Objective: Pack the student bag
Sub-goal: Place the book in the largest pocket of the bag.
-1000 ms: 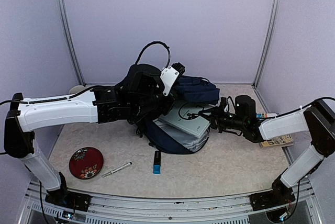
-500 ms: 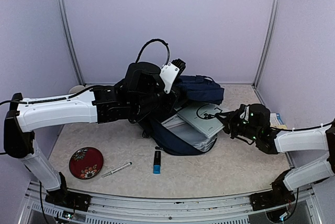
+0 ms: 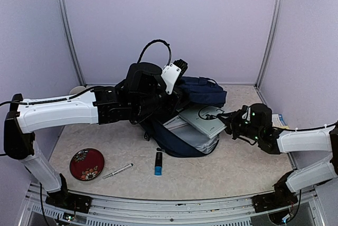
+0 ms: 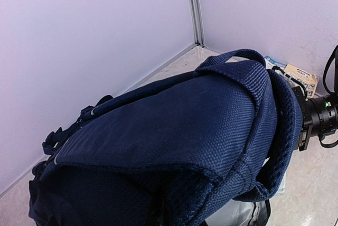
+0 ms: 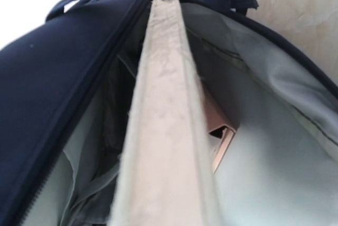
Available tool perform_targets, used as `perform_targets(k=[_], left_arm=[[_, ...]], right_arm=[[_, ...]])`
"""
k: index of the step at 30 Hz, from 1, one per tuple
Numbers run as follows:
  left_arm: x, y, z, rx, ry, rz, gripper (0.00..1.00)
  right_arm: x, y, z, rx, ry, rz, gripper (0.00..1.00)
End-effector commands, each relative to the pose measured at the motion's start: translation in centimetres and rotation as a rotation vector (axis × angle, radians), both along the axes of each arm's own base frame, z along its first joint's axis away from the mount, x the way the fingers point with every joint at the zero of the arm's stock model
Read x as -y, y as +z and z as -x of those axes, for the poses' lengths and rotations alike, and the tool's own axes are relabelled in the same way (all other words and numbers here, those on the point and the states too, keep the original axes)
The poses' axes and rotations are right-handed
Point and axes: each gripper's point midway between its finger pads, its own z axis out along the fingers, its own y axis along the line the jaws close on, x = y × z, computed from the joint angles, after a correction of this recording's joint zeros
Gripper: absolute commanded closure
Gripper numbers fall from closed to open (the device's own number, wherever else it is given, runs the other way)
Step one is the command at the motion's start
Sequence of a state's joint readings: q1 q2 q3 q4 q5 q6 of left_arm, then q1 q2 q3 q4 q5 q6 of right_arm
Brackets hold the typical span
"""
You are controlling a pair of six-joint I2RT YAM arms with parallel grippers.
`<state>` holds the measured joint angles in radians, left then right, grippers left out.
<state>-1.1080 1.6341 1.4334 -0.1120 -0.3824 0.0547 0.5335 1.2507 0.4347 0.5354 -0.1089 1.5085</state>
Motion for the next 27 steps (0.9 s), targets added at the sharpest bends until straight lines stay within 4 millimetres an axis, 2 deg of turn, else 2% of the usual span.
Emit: perform_targets(k=[1,6,11,14,17,23,25,27], left_arm=[[1.1,10.0,2.4,0.11,-0.089,0.294,1.0],[1.5,9.8,2.4,0.104,-0.103,0.301,1.0],[2.0,9.7,2.6,0.092,-0.121,0.309,1.0],[2.1,10.0,2.9,0.088,-0.134,0.323,1.0],[2.1,10.3,3.1,0.085,-0.147,0.338,1.0],[2.9,10.0,3.1,0.074,-0.163,0.345,1.0],[3.4,9.8,3.2,0.062,-0.181,0.354,1.0],[3.7,9.8,3.6,0.049,-0.204,0.365,1.0]], right_arm=[[-0.2,9.4,-0.7,0.23,-0.008,-0.137,1.0],[1.9,9.3,0.0,0.242,-0.089,-0.143,1.0],[1.8,9.1,-0.4,0.25,-0.093,-0.113,1.0],[1.4,7.8,-0.8,0.218,-0.088,-0.1,1.0],[1.5,5.7,-1.2,0.166,-0.096,-0.037,1.0],[-0.4,1.8,-0.4,0.076,-0.019,-0.02,1.0],[-1.0,1.5,-0.5,0.081,-0.002,-0.036,1.0],[-2.3,2.1,-1.0,0.11,0.048,-0.04,1.0]])
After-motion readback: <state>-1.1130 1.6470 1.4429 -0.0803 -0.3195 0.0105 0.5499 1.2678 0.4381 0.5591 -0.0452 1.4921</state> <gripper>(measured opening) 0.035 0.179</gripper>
